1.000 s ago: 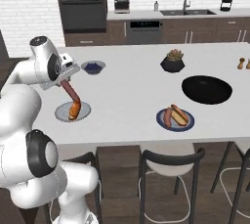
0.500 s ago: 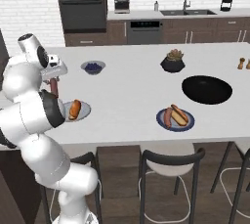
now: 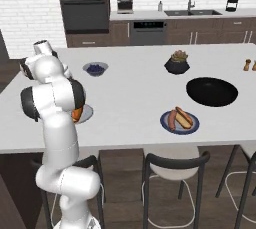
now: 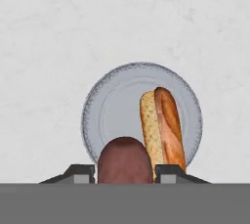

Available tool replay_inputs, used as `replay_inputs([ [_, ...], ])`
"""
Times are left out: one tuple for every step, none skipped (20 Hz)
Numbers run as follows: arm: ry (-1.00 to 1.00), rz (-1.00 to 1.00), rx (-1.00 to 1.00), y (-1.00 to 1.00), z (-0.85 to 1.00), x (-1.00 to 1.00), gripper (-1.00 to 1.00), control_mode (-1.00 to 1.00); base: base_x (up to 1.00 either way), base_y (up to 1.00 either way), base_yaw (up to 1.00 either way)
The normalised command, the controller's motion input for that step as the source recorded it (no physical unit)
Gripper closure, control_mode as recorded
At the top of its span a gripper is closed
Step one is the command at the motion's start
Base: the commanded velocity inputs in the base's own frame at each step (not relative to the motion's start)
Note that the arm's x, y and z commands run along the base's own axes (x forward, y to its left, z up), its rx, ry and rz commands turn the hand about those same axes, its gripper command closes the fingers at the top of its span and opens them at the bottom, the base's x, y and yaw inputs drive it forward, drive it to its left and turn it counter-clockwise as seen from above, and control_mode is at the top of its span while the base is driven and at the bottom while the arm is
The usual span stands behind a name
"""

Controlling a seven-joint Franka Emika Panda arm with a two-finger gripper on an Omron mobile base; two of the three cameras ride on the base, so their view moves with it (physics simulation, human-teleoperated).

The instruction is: Place one bun and one sausage from the bowl on each plate.

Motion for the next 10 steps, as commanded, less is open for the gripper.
replay_inputs([
  [0.0, -0.22, 0.1, 0.0, -0.77, 0.43, 1.0, -1.0, 0.0, 0.0, 0.0],
  [0.0, -0.21, 0.09, 0.0, -0.74, 0.41, 1.0, -1.0, 0.0, 0.0, 0.0],
  [0.0, -0.2, 0.08, 0.0, -0.72, 0.34, 1.0, -1.0, 0.0, 0.0, 0.0],
  [0.0, -0.19, 0.06, 0.0, -0.69, 0.28, 1.0, -1.0, 0.0, 0.0, 0.0],
  [0.0, -0.15, 0.04, -0.01, -0.66, 0.22, 1.0, -1.0, 0.0, 0.0, 0.0],
  [-0.01, -0.13, 0.02, -0.04, -0.66, 0.22, 1.0, -1.0, 0.0, 0.0, 0.0],
  [-0.04, -0.09, 0.01, -0.09, -0.64, 0.19, 1.0, -1.0, 0.0, 0.0, 0.0],
  [-0.05, -0.07, 0.0, -0.13, -0.64, 0.16, 1.0, -1.0, 0.0, 0.0, 0.0],
  [-0.04, -0.05, 0.0, -0.21, -0.64, 0.09, 1.0, -1.0, 0.0, 0.0, 0.0],
  [-0.03, -0.05, 0.0, -0.26, -0.59, 0.07, 1.0, -1.0, 0.0, 0.0, 0.0],
])
